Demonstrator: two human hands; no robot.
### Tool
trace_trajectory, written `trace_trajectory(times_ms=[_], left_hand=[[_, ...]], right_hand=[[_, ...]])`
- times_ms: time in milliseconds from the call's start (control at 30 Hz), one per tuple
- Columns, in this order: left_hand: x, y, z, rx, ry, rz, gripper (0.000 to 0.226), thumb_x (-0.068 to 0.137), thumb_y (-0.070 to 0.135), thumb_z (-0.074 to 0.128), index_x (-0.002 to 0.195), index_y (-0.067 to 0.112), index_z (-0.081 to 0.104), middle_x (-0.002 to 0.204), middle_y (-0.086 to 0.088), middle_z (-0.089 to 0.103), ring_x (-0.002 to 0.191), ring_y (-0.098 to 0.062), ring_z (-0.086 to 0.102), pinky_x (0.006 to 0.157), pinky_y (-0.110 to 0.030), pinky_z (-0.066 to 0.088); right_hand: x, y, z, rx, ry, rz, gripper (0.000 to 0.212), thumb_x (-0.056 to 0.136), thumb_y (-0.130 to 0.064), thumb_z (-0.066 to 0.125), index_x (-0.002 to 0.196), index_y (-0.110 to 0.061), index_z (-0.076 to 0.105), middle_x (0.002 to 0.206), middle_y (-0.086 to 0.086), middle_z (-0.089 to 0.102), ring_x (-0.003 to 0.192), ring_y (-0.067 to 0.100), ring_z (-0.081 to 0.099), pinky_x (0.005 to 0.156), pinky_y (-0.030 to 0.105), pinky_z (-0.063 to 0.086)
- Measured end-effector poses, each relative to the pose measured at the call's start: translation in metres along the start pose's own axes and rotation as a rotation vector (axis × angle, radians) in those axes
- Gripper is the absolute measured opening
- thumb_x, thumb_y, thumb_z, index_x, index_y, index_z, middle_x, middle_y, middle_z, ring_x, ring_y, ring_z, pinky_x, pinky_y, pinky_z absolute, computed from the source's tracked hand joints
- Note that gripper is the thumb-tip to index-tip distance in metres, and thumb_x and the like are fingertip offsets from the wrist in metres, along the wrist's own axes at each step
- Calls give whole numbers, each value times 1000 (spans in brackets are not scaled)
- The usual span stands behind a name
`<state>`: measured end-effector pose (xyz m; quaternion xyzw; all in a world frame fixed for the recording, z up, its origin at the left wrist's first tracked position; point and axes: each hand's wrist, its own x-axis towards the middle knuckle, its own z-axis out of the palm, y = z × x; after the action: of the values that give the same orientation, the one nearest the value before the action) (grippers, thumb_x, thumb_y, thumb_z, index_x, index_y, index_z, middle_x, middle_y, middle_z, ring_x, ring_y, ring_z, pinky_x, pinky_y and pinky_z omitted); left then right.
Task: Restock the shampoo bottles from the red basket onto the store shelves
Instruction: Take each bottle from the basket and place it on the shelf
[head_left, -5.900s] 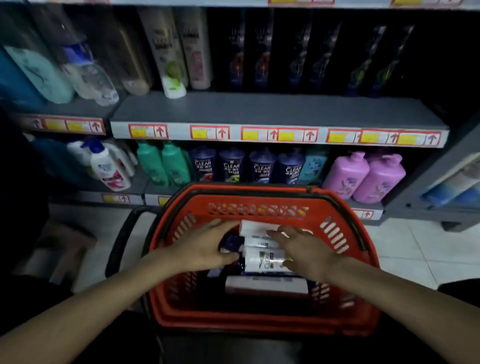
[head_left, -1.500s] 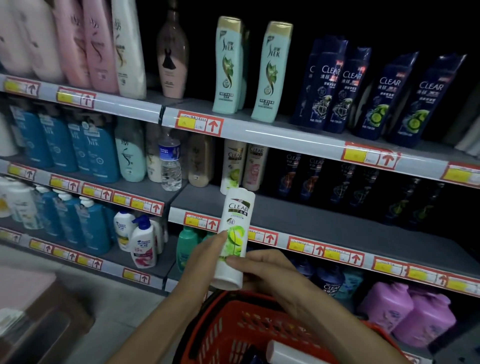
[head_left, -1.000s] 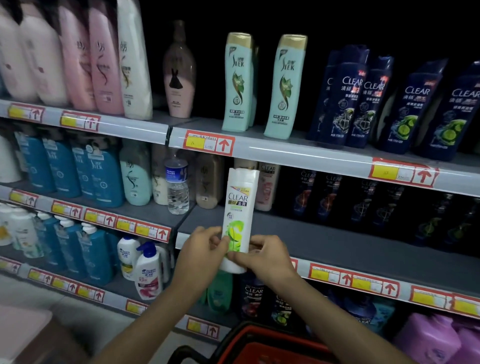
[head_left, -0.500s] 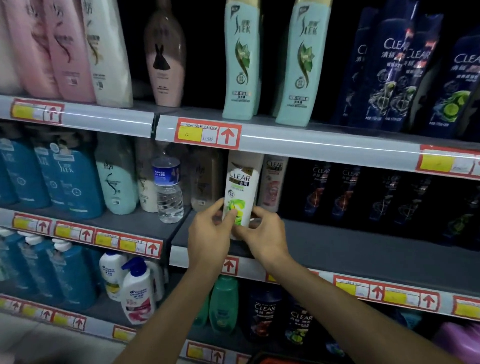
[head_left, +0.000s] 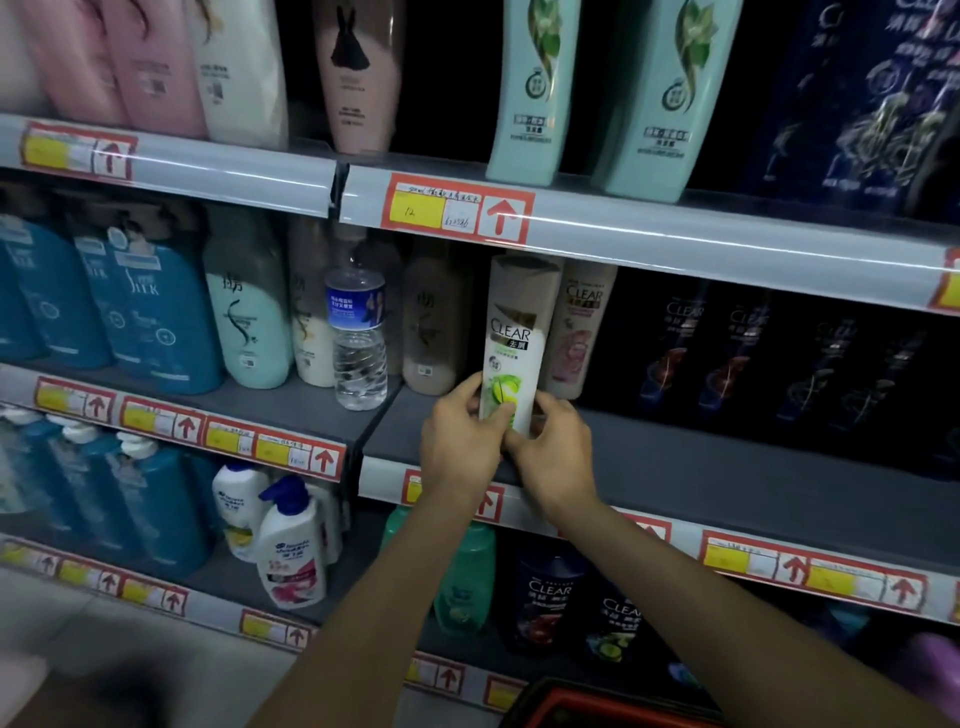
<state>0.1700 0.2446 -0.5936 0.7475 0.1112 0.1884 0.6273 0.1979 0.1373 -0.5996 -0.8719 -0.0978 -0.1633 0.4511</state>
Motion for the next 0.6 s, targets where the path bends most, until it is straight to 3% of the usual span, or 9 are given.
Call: trace_trajectory(times_ms=[133, 267, 367, 500, 600], left_hand=[[-1, 3, -4, 79, -72, -8, 54, 79, 13, 80, 128, 30, 65, 93, 19, 73, 98, -17, 72, 89, -49, 61], [-8, 12, -15, 255, -148, -45, 73, 83, 3, 80, 148, 16, 50, 119, -2, 69, 117, -22, 64, 101, -38, 53], [-18, 23, -25, 320, -184, -81, 95, 82, 9, 84, 160, 20, 32, 145, -7, 57, 137, -26, 52, 107, -39, 48], [-46, 40, -32, 549, -235, 21, 85, 79, 20, 83, 149, 43, 42, 132, 5, 65, 125, -28, 63, 98, -42, 56], [-77, 55, -34, 779, -306, 46, 92, 82, 26, 80, 159, 35, 31, 148, -5, 54, 126, -31, 60, 98, -45, 55]], right_hand=[[-3, -3, -4, -12, -59, 97, 36, 80, -22, 80, 114, -17, 69, 107, 3, 71, 96, 18, 69, 83, 33, 57], [-13, -10, -26, -80, -166, 121, 54, 75, -27, 88, 122, -13, 64, 120, 8, 67, 112, 24, 65, 91, 36, 55], [-24, -15, -53, -182, -265, 95, 74, 77, -31, 88, 140, -13, 54, 138, 11, 56, 129, 26, 54, 101, 31, 45], [-40, -21, -91, -336, -393, 94, 84, 78, -32, 87, 150, -21, 45, 146, 10, 46, 131, 27, 51, 102, 29, 43], [-53, -26, -122, -411, -457, 86, 96, 74, -40, 89, 155, -23, 40, 149, 10, 41, 135, 28, 49, 106, 32, 45]])
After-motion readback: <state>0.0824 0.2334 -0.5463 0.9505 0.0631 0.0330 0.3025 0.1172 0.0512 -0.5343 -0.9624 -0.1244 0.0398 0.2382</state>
